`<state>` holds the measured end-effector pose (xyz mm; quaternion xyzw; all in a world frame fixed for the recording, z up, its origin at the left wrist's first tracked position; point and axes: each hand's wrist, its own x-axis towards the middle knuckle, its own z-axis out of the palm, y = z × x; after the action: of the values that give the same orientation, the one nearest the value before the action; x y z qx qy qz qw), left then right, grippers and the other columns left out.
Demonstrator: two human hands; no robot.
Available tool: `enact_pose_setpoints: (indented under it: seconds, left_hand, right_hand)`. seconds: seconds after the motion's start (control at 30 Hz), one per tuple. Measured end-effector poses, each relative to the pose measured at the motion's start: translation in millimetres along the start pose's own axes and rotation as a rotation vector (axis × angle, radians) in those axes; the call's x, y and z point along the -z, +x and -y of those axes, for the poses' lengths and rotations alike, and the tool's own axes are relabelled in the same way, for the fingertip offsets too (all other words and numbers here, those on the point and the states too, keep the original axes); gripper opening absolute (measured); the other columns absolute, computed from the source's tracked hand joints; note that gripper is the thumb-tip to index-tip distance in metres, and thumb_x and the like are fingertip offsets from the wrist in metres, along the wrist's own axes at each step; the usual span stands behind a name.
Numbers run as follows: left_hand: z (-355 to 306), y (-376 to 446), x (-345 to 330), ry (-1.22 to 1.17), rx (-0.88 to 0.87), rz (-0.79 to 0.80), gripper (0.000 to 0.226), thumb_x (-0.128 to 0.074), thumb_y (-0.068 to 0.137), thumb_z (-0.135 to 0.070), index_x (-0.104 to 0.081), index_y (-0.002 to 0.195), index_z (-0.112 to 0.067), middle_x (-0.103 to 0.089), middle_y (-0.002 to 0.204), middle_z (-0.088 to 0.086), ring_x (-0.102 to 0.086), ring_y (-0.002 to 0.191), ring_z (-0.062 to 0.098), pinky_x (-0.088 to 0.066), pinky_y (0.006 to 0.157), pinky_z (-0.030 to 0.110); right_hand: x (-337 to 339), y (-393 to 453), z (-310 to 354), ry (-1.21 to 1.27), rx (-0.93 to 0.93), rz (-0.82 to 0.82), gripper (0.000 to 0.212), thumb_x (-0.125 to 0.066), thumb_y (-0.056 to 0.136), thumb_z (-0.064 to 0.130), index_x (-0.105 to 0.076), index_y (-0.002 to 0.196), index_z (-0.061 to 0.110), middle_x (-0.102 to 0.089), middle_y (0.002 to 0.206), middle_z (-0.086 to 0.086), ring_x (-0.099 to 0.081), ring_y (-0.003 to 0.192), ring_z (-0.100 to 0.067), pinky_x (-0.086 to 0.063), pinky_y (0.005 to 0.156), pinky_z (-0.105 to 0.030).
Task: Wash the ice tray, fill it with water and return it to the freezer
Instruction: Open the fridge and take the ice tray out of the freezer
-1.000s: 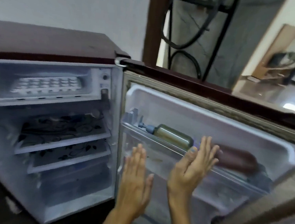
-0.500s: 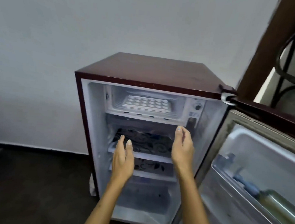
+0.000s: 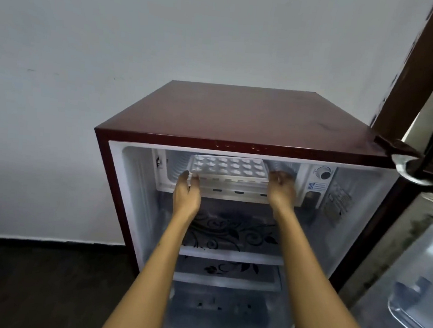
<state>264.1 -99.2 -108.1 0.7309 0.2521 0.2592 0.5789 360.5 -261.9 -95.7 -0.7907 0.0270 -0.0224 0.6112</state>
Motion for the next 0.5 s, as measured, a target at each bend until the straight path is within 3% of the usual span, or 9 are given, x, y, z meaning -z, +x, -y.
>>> enact_pose_setpoints:
  seconds: [0.07,0.13,0.23,0.3,0.37,0.43,0.5]
  left_hand:
    - [-3,20,-3,0.013,-0.008,0.016,0.05,-0.034,0.103,-0.033,-0.029,0.147,-0.01,-0.036,0.151,0.011,-0.037,0.137,0.028,-0.03,0.107,0.031]
    - [-4,38,-5,0.018,0.014,0.021,0.05,-0.034,0.103,-0.031,-0.028,0.147,-0.009,-0.037,0.15,0.011,-0.038,0.135,0.028,-0.032,0.102,0.028]
    - [-2,62,-7,0.023,0.046,0.031,0.051,-0.038,0.102,-0.031,-0.03,0.146,-0.006,-0.04,0.147,0.012,-0.041,0.133,0.026,-0.033,0.105,0.03]
    - [0,74,-9,0.021,0.094,0.059,0.05,-0.04,0.102,-0.03,-0.032,0.144,-0.006,-0.044,0.138,0.003,-0.046,0.123,0.021,-0.036,0.096,0.026]
    - [3,83,-11,-0.008,0.135,0.078,0.041,-0.04,0.102,-0.025,-0.036,0.139,-0.008,-0.047,0.128,0.003,-0.047,0.115,0.021,-0.035,0.089,0.026]
    - [5,89,-12,-0.069,0.18,0.068,0.018,-0.042,0.101,-0.019,-0.047,0.118,-0.018,-0.048,0.112,0.004,-0.046,0.104,0.019,-0.034,0.085,0.026]
    - [3,93,-12,-0.146,0.203,0.034,0.021,-0.042,0.099,-0.013,-0.052,0.117,-0.013,-0.053,0.104,0.004,-0.049,0.102,0.02,-0.036,0.084,0.027]
  right_hand:
    - [-11,20,3,-0.005,-0.02,-0.045,0.029,-0.047,0.099,0.035,-0.061,0.108,0.011,-0.061,0.116,-0.012,-0.055,0.115,-0.029,-0.042,0.098,-0.032]
    - [-21,37,3,-0.025,-0.009,-0.078,0.024,-0.05,0.098,0.032,-0.06,0.087,0.012,-0.063,0.101,-0.01,-0.058,0.109,-0.027,-0.041,0.1,-0.03]
    - [-28,48,1,-0.073,-0.029,-0.094,0.033,-0.048,0.098,0.027,-0.066,0.107,0.0,-0.067,0.111,-0.014,-0.057,0.113,-0.028,-0.034,0.084,-0.022]
    - [-30,52,-3,-0.078,-0.026,-0.106,0.032,-0.049,0.098,0.022,-0.064,0.11,-0.003,-0.066,0.11,-0.016,-0.058,0.11,-0.028,-0.028,0.071,-0.019]
    - [-35,56,-5,-0.038,-0.008,-0.107,0.025,-0.05,0.096,0.015,-0.064,0.102,-0.005,-0.066,0.101,-0.018,-0.059,0.096,-0.029,-0.03,0.07,-0.019]
    - [-41,59,-7,0.025,0.008,-0.082,0.016,-0.049,0.093,0.004,-0.061,0.084,-0.001,-0.06,0.078,-0.015,-0.054,0.077,-0.023,-0.034,0.067,-0.027]
    - [-44,61,-8,0.034,0.023,-0.07,0.019,-0.047,0.089,-0.005,-0.057,0.078,0.006,-0.053,0.067,-0.004,-0.049,0.068,-0.018,-0.036,0.061,-0.027]
